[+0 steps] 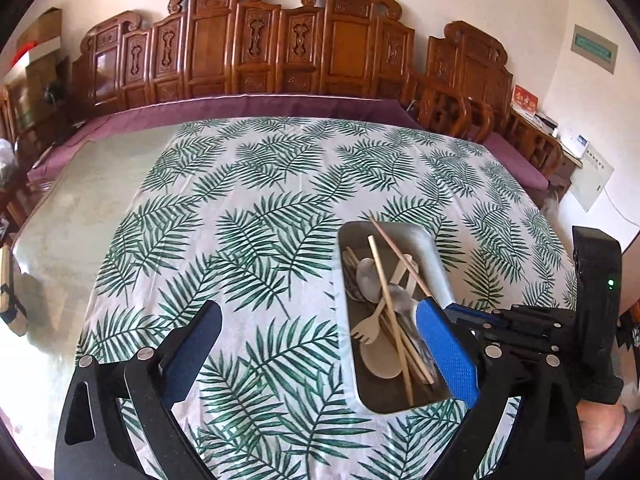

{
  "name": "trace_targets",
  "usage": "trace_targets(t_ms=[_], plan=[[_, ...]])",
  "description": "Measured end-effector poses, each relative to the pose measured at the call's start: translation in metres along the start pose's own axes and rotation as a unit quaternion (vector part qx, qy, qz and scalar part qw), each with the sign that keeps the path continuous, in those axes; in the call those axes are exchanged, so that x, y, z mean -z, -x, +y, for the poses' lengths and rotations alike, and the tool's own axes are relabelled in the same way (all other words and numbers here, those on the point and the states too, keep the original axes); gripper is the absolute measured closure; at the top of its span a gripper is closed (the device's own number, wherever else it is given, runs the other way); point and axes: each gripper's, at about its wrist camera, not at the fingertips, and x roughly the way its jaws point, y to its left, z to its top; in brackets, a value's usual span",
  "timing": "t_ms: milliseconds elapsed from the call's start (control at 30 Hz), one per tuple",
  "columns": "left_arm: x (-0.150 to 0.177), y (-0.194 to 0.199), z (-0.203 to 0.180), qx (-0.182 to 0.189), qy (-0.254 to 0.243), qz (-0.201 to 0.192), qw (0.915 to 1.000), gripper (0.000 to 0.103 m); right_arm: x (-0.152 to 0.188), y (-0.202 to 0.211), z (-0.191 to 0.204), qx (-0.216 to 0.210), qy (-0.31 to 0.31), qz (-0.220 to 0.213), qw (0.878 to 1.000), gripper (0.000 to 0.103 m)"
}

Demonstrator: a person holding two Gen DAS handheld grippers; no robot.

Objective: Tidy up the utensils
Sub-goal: 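Lower the chopstick into the grey tray and open the right tool while the left tool withdraws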

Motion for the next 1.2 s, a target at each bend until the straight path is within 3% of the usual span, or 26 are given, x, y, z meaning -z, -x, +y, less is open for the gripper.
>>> trace_targets(t_ms=[500, 867, 1133, 1200], plan=[[0.005, -0.004, 0.01, -0.007, 0.002, 0.006, 1.0, 0.009, -0.002, -0.031, 0.006, 0.002, -0.02, 0.024, 1.0, 0.097], [0.008, -0.006, 0.008, -0.013, 0.001, 0.009, 0.9999, 0.009, -0.004, -0.022, 0.014, -0.022, 0.004, -0.004, 1.0, 0.094], [0.008, -0.004, 0.005, -0.028, 0.005, -0.004, 0.9996, 0.009, -0.007, 0.008, 0.012, -0.006, 0.043, -0.043, 0.998, 0.094], [0.008, -0.004, 0.004, -0.028, 0.006, -0.004, 0.9996, 0.009, -0.007, 0.017, 0.008, 0.005, 0.051, -0.053, 0.997, 0.089]])
